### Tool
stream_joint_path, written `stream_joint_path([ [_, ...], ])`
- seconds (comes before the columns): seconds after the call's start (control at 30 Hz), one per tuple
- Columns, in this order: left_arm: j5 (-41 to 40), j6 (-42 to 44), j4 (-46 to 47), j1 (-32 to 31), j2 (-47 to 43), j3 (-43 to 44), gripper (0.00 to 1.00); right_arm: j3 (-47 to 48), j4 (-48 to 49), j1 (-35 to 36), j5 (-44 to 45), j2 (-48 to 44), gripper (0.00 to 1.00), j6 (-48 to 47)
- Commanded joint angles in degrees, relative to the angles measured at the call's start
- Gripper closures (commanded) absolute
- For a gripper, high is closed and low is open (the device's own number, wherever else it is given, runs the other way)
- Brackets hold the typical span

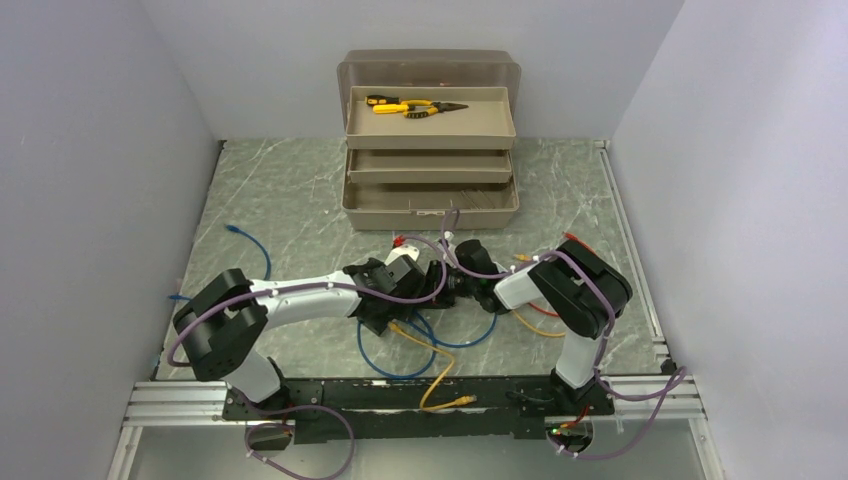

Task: Pull the plug from the switch port
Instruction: Pull the connector from the switch port.

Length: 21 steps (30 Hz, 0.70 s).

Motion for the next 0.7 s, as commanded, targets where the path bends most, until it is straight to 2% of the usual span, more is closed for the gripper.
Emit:
stream_joint_path([
  [0.0,-5.81,-3.2,-1.52,0.38,1.01,1.52,0.21,-2.25,-2.19,0.13,-0.68,-1.92,1.0,-1.95],
  [0.43,-6.01,-4.86,-0.88,0.55,1.8,1.19,0.22,-4.09,-1.79,0.11,-1.72,-3.18,1.0,-2.35],
  [0.6,-1.45,-4.23,4.41,0.51,-4.59,-2.08,0.22,-5.01,-1.13,-0.61,-0.57,-5.38,1.0,-2.18],
  [0.63,-0.83,-4.24,5.41,0.55,-6.7,-2.89,0.21,-5.17,-1.19,-0.89,-0.36,-6.15,0.98,-2.39],
  [0.67,-0.13,-4.2,6.29,0.53,-9.08,-3.55,0.21,-5.29,-1.33,-1.04,-0.04,-6.93,0.9,-2.6],
])
